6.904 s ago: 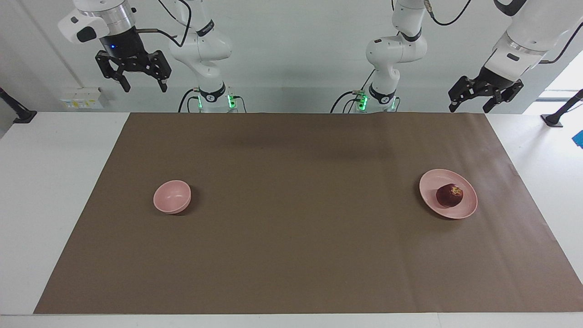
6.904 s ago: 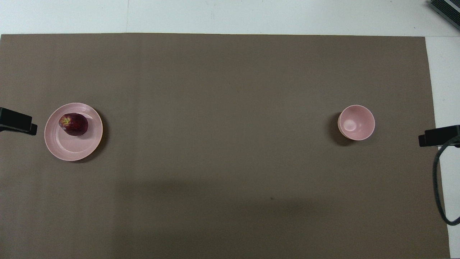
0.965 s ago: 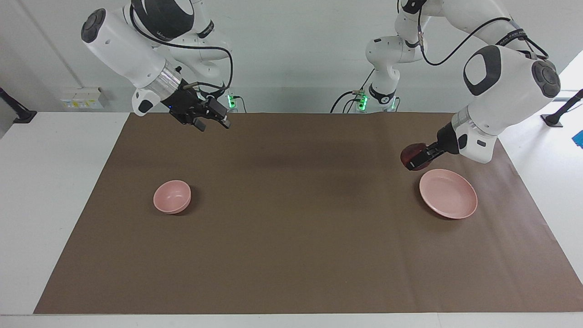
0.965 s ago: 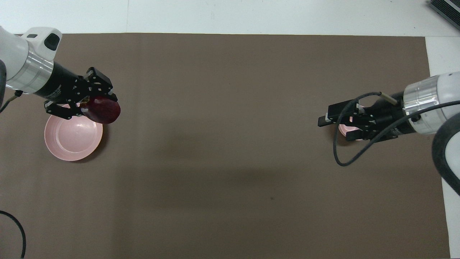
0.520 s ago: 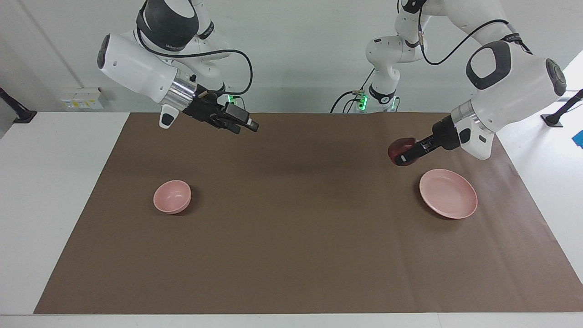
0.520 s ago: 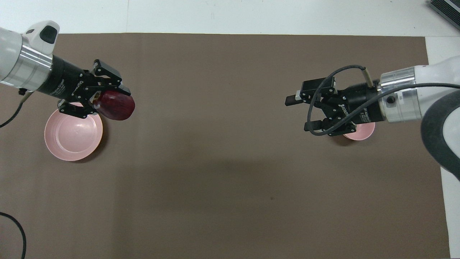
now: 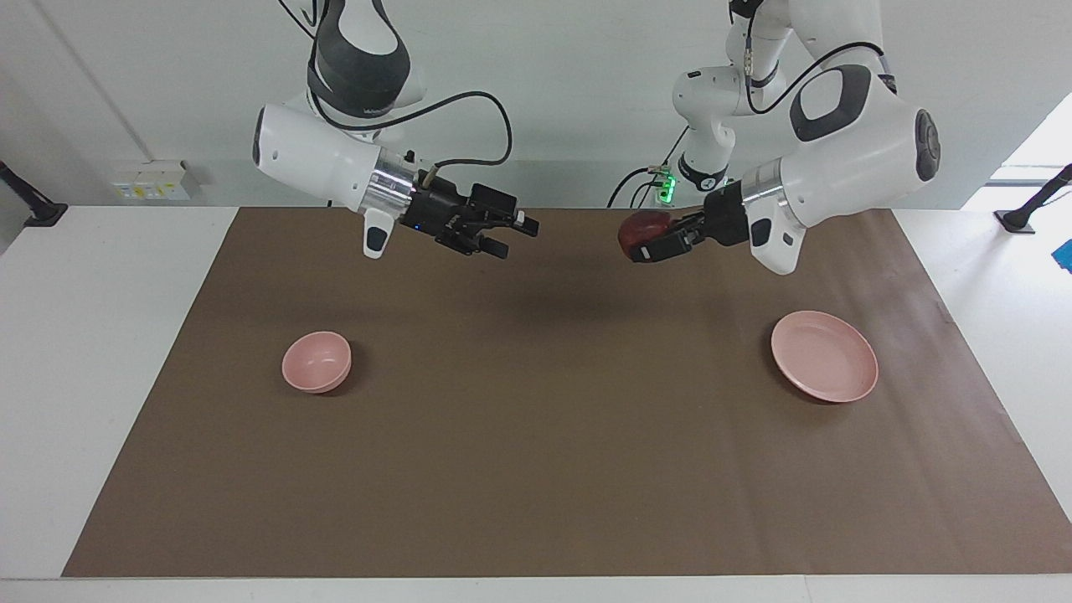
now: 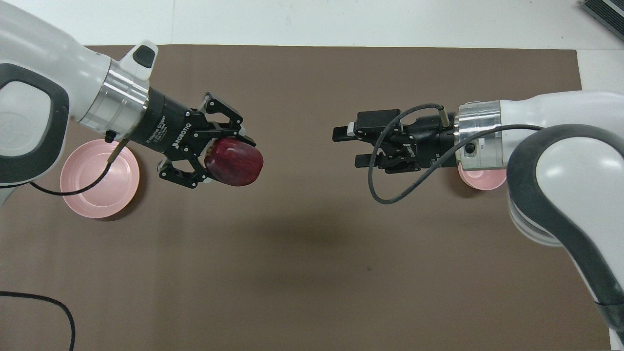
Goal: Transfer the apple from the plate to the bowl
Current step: 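Lift the apple with the left gripper while the right gripper approaches, then close the right gripper on the apple held by the left gripper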
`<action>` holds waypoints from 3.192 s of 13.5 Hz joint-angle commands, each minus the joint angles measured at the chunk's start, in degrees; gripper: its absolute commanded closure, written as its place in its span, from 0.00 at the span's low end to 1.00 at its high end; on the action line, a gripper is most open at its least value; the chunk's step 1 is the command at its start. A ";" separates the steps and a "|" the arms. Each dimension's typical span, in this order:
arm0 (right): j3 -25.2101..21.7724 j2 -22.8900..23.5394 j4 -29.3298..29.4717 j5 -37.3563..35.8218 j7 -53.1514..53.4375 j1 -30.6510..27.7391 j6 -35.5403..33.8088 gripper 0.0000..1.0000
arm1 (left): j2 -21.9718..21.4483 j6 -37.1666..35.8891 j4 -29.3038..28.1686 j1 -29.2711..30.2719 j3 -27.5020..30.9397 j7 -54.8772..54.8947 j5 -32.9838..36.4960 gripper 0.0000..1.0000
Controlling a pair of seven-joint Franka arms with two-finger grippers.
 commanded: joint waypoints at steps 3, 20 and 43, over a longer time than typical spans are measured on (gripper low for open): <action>-0.13 -5.73 -8.76 9.55 -11.64 -1.09 -0.60 0.00 | -0.96 5.34 -2.71 -0.71 -2.44 -7.38 -12.51 1.00; -0.22 -6.89 -10.89 18.89 -14.37 -4.96 -5.79 0.00 | 0.54 25.75 -9.04 -12.40 -2.88 -8.44 -27.12 1.00; -0.04 -5.83 -10.36 15.82 -12.98 -3.30 -0.95 1.00 | -0.52 27.51 -9.22 -13.11 -2.88 -9.23 -27.21 1.00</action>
